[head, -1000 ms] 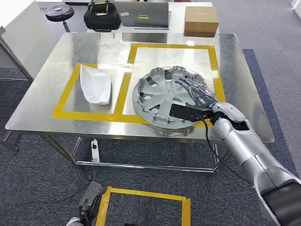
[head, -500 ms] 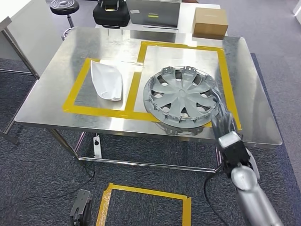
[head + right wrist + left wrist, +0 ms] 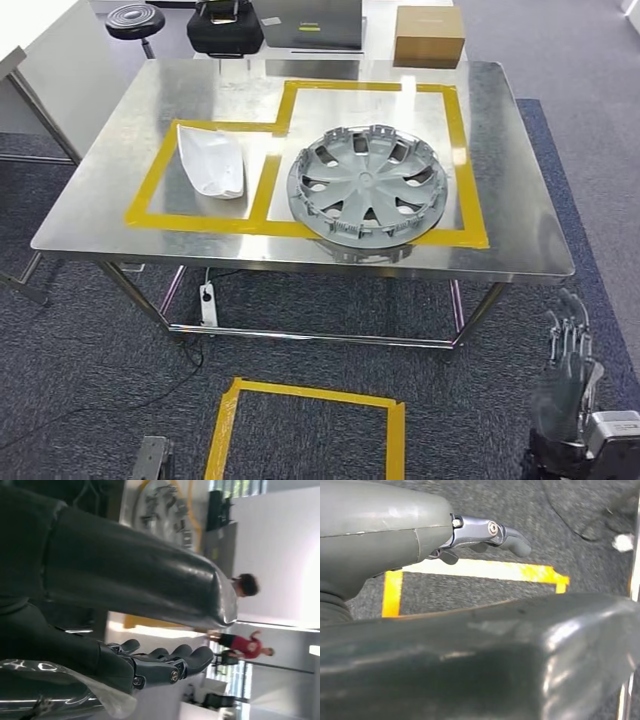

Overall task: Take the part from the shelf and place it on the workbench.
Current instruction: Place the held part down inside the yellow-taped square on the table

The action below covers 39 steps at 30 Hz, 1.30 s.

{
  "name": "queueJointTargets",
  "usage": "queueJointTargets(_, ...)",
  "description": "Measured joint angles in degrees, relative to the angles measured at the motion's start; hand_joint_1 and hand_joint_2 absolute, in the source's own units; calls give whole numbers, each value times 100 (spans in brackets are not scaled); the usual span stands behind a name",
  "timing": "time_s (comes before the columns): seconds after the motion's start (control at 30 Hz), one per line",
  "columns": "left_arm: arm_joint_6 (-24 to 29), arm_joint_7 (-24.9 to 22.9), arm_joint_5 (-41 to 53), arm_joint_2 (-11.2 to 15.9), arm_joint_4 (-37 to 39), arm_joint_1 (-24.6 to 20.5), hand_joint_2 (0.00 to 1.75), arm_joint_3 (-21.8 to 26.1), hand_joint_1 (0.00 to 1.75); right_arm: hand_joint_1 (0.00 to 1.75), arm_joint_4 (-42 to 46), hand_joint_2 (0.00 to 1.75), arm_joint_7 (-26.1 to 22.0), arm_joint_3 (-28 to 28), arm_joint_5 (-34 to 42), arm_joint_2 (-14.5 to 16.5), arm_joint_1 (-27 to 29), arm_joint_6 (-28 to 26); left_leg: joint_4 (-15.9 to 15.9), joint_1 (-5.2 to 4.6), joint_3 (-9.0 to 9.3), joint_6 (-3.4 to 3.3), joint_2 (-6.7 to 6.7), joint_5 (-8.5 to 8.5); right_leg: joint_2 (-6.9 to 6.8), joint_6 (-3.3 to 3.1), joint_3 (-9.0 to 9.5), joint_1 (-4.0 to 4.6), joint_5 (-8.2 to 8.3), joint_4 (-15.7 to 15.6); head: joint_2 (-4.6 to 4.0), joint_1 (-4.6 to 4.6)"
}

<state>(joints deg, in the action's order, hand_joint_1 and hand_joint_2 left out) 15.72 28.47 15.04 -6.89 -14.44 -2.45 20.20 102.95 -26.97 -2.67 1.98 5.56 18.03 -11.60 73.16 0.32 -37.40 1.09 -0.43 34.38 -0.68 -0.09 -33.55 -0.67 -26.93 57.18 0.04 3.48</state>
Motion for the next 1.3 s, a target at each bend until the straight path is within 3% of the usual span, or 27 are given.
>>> queueJointTargets(0.07,34,54,-41,-4,6,32,0,106,0,0,-196,0,165,-530,-40,325,101,128,-655,-12,547,-61,-1,-262,9,19,-113,13,93,10,0,1)
queueJointTargets(0.13,63,59,-59,-14,9,45,0,203,0,0,-523,0,336,-1140,-225,654,112,-86,-1472,-44,1100,-135,-6,-290,9,71,-164,27,176,12,-1,-4)
queueJointTargets(0.2,90,26,-52,-36,14,66,0,285,0,0,-994,0,444,-1679,-532,880,85,-485,-1793,-81,1277,-191,-11,-249,-6,146,-165,25,259,-5,-1,0)
queueJointTargets(0.27,112,-12,-38,-68,26,102,0,353,0,0,-1508,0,433,-2177,-744,1033,60,-648,-1820,-80,1211,-265,5,-349,-1,222,-188,3,272,3,0,12)
queueJointTargets(0.3,119,-26,-32,-80,31,113,0,383,0,0,-1731,0,411,-2401,-794,1093,51,-656,-1831,-75,1155,-312,18,-410,12,253,-245,-4,143,96,0,5)
queueJointTargets(0.33,124,-31,-26,-88,34,119,0,408,0,0,-1906,0,397,-2576,-816,1137,38,-661,-1843,-67,1083,-350,33,-477,27,276,-331,-9,-88,300,0,-3)
queueJointTargets(0.4,126,-37,-14,-101,38,120,0,444,0,0,-2175,0,413,-2826,-809,1204,7,-674,-1820,-83,912,-390,52,-595,44,306,-531,-12,-666,992,0,-24)
queueJointTargets(0.43,125,-46,-5,-108,39,120,0,456,0,0,-2281,0,487,-2910,-747,1229,-8,-678,-1804,-92,819,-393,60,-657,45,315,-582,-12,-828,1335,0,-27)
queueJointTargets(0.47,122,-60,12,-116,40,120,0,466,0,0,-2390,0,613,-2981,-638,1248,-25,-685,-1785,-99,726,-393,67,-716,46,322,-567,-10,-852,1552,0,-28)
queueJointTargets(0.5,119,-85,32,-124,43,120,0,474,0,0,-2524,0,764,-3042,-491,1269,-50,-712,-1760,-101,630,-389,73,-770,46,324,-453,-9,-749,1580,0,-28)
queueJointTargets(0.57,110,-134,80,-138,48,120,0,487,0,0,-2916,0,970,-3159,-213,1307,-130,-768,-1679,-96,462,-364,76,-851,45,316,51,-8,-445,1071,0,-31)
queueJointTargets(0.63,106,-159,125,-156,52,119,0,491,0,0,-3401,0,1020,-3268,-186,1340,-241,-773,-1580,-105,331,-309,75,-917,49,276,647,1,-444,252,0,-31)
queueJointTargets(0.7,105,-166,182,-174,56,117,0,497,0,0,-3896,0,1136,-3387,-617,1373,-366,-743,-1536,-109,268,-242,82,-999,60,205,846,25,-560,-155,0,-28)
queueJointTargets(0.77,105,-186,243,-185,60,120,0,518,0,0,-4492,0,1353,-3548,-1433,1391,-513,-696,-1521,-93,238,-173,79,-1032,49,108,751,30,-506,-181,0,-32)
queueJointTargets(0.8,105,-208,269,-187,63,126,0,534,0,0,-4826,0,1462,-3647,-1855,1391,-602,-670,-1443,-82,204,-135,73,-912,36,50,706,27,-454,-185,-1,-25)
queueJointTargets(0.83,107,-227,287,-187,66,134,0,553,0,0,-5147,0,1543,-3743,-2221,1389,-685,-655,-1269,-71,152,-100,66,-689,18,2,648,17,-394,-192,-1,-19)
queueJointTargets(0.9,112,-259,321,-187,70,142,0,580,0,0,-5719,0,1620,-3866,-2889,1371,-828,-669,-625,-44,20,-42,61,-73,-6,-52,508,16,-270,-187,-1,-1)
queueJointTargets(0.93,114,-275,340,-187,72,142,0,586,0,0,-5997,0,1633,-3867,-3254,1340,-888,-685,-274,-33,-24,-23,61,129,-14,-54,443,19,-207,-180,0,1)
queueJointTargets(0.97,115,-306,369,-187,75,140,0,590,0,0,-6286,0,1644,-3827,-3638,1291,-957,-699,-22,-27,-19,-12,61,193,-17,-53,371,22,-140,-169,0,1)
queueJointTargets(1.0,114,-342,404,-187,78,137,0,590,0,0,-6585,0,1658,-3759,-3997,1226,-1033,-708,58,-23,58,-10,61,118,-19,-47,292,23,-76,-154,0,1)
queueJointTargets(1.03,111,-383,440,-187,81,134,0,590,0,0,-6869,0,1679,-3678,-4282,1156,-1109,-713,-63,-21,221,-18,61,-43,-17,-36,212,24,-18,-134,0,2)
queueJointTargets(1.1,93,-432,513,-181,84,124,0,590,0,0,-7361,0,1721,-3526,-4605,1033,-1247,-732,-819,-26,790,-72,61,-314,-14,-2,58,29,70,-90,0,3)
queueJointTargets(1.17,61,-435,557,-172,85,104,0,590,0,0,-7750,0,1767,-3418,-4743,932,-1367,-763,-1614,-47,1290,-140,65,-300,-30,54,-24,42,141,-53,0,-2)
queueJointTargets(1.2,46,-431,568,-168,85,93,0,589,0,0,-7917,0,1800,-3373,-4806,880,-1422,-771,-1805,-63,1389,-168,67,-258,-45,88,-45,43,181,-46,0,-4)
queueJointTargets(1.27,32,-439,584,-173,89,80,0,589,0,0,-8214,0,1881,-3272,-4950,765,-1517,-745,-1885,-70,1347,-225,70,-292,-58,165,-82,29,242,-33,-1,-5)
queueJointTargets(1.3,29,-444,588,-172,91,77,0,590,0,0,-8334,0,1905,-3222,-5009,708,-1551,-727,-1894,-65,1312,-264,71,-341,-43,199,-127,20,194,23,-1,-9)
